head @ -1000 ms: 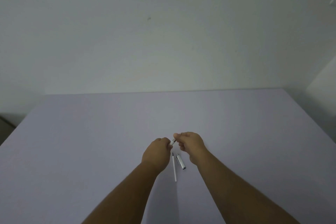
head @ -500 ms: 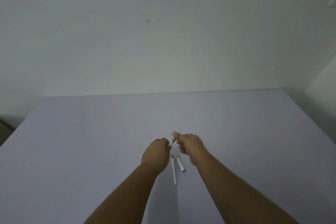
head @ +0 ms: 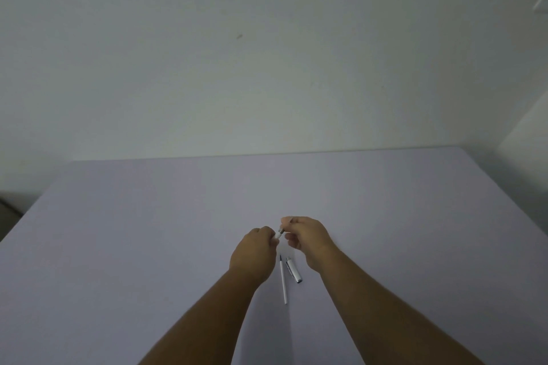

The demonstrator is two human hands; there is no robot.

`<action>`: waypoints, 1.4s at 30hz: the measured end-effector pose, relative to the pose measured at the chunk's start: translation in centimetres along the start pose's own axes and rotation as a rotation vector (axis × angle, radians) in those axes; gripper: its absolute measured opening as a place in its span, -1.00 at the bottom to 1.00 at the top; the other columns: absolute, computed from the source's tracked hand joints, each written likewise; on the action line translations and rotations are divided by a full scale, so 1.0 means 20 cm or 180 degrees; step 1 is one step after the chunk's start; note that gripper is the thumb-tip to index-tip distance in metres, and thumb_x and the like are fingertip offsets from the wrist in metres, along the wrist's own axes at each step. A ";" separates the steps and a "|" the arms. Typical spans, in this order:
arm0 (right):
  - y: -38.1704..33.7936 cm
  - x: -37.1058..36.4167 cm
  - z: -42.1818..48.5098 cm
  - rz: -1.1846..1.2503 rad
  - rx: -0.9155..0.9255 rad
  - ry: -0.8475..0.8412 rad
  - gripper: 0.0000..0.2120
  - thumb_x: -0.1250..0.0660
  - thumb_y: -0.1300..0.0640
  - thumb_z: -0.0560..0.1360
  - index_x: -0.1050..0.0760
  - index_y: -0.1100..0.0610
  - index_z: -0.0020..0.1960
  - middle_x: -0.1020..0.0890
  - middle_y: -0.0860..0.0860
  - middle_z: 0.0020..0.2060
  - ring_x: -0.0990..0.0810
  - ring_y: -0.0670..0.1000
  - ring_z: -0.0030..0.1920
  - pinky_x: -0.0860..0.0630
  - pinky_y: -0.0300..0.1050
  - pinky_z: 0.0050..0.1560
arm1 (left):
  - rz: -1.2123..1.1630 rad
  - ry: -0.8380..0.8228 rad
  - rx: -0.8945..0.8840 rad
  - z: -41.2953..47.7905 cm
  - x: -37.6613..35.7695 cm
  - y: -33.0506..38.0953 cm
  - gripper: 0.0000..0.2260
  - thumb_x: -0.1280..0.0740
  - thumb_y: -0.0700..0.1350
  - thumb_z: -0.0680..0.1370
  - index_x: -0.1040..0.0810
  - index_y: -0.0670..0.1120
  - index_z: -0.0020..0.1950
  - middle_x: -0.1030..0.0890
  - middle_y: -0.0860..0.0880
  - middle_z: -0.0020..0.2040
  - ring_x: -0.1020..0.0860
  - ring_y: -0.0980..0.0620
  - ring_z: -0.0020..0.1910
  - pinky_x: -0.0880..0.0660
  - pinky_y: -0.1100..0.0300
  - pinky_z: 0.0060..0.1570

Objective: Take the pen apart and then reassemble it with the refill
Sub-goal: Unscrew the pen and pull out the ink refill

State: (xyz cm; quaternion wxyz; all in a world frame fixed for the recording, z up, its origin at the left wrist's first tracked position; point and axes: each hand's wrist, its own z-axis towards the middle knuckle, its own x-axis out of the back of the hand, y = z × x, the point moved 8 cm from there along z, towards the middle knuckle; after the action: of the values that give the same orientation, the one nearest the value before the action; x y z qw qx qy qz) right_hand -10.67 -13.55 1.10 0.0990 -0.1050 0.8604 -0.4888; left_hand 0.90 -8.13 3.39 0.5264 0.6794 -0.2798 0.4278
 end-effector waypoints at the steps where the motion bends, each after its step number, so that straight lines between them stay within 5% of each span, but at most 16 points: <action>1: 0.00 0.00 0.00 -0.0038 -0.0032 0.0013 -0.89 -0.38 0.15 0.47 -0.59 0.11 -0.23 -0.60 0.03 -0.27 -0.53 -0.02 -0.24 -0.54 -0.16 -0.09 | -0.0012 0.0000 0.0003 0.00 0.00 0.00 -0.78 -0.12 -0.04 0.61 -0.49 -0.11 -0.07 -0.48 -0.01 -0.19 -0.44 0.00 -0.24 -0.42 0.14 -0.23; 5: -0.01 0.01 -0.01 -0.0232 0.0088 0.0087 -0.87 -0.38 0.16 0.47 -0.59 0.11 -0.25 -0.57 0.04 -0.30 -0.50 -0.03 -0.29 -0.54 -0.17 -0.11 | -0.0042 0.0013 -0.0040 0.00 0.00 0.01 -0.79 -0.13 -0.04 0.61 -0.48 -0.11 -0.06 -0.49 -0.02 -0.17 -0.43 0.01 -0.23 -0.37 0.17 -0.25; 11: -0.06 -0.03 -0.04 0.0278 0.0338 -0.0179 -0.78 -0.21 0.36 0.53 -0.59 0.15 0.00 -0.63 0.02 -0.17 -0.58 -0.06 -0.09 -0.51 -0.17 -0.01 | -0.0467 0.0078 -0.0126 0.00 0.03 0.02 -0.81 -0.16 -0.06 0.61 -0.51 -0.11 0.02 -0.57 -0.06 -0.11 -0.44 0.03 -0.22 -0.37 0.21 -0.21; 18: -0.12 -0.02 -0.04 0.0613 0.0491 -0.0111 -0.67 -0.13 0.37 0.55 -0.59 0.05 -0.02 -0.67 -0.02 -0.13 -0.60 -0.10 -0.05 -0.46 -0.18 -0.02 | -0.0773 0.0063 -0.0183 0.00 0.05 0.05 -0.82 -0.16 -0.10 0.61 -0.51 -0.12 0.06 -0.61 -0.10 -0.06 -0.45 0.04 -0.20 -0.34 0.22 -0.19; 23: -0.12 -0.02 -0.03 0.0341 0.0531 -0.0088 -0.73 -0.21 0.32 0.53 -0.60 0.02 -0.03 -0.69 -0.05 -0.13 -0.61 -0.13 -0.05 -0.46 -0.19 -0.02 | -0.1062 -0.0053 -0.0099 -0.02 0.04 0.04 -0.79 -0.15 -0.13 0.61 -0.43 -0.03 0.23 -0.63 -0.08 -0.03 -0.52 0.04 -0.17 -0.41 0.26 -0.15; 32: -0.13 0.15 0.05 0.0907 0.0598 0.0607 -0.87 -0.33 0.28 0.49 -0.55 0.09 -0.02 -0.64 -0.03 -0.24 -0.55 -0.08 -0.21 -0.47 -0.24 -0.13 | -0.1156 -0.0285 0.0101 -0.04 -0.03 -0.06 -0.81 -0.11 -0.15 0.59 -0.41 0.05 0.14 -0.59 -0.10 -0.14 -0.48 0.02 -0.32 -0.48 0.18 -0.28; 37: 0.11 0.18 0.08 -0.1980 0.0240 0.0552 -0.90 -0.30 0.27 0.44 -0.58 0.15 -0.11 -0.67 0.15 -0.14 -0.55 0.07 -0.18 -0.51 -0.10 -0.05 | -0.1224 -0.0322 0.0274 -0.06 -0.08 -0.14 -0.80 -0.10 -0.17 0.58 -0.40 0.03 0.13 -0.59 -0.14 -0.16 -0.44 0.04 -0.38 -0.45 0.18 -0.35; 42: 0.24 0.17 0.10 -0.3038 0.0326 0.0467 -0.73 -0.19 0.31 0.47 -0.59 0.18 0.07 -0.65 0.13 0.08 -0.56 0.12 0.14 -0.47 -0.12 0.14 | -0.1238 -0.0440 0.0323 -0.08 -0.14 -0.18 -0.81 -0.12 -0.16 0.58 -0.42 0.04 0.12 -0.60 -0.20 -0.13 -0.43 0.04 -0.39 -0.45 0.19 -0.37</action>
State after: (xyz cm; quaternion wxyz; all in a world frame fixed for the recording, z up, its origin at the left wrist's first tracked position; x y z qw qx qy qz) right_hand -13.81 -13.73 -4.35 -0.1921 -0.4482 0.6957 -0.5274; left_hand 1.97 -5.78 -0.69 0.5438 0.7739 -0.1570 0.2841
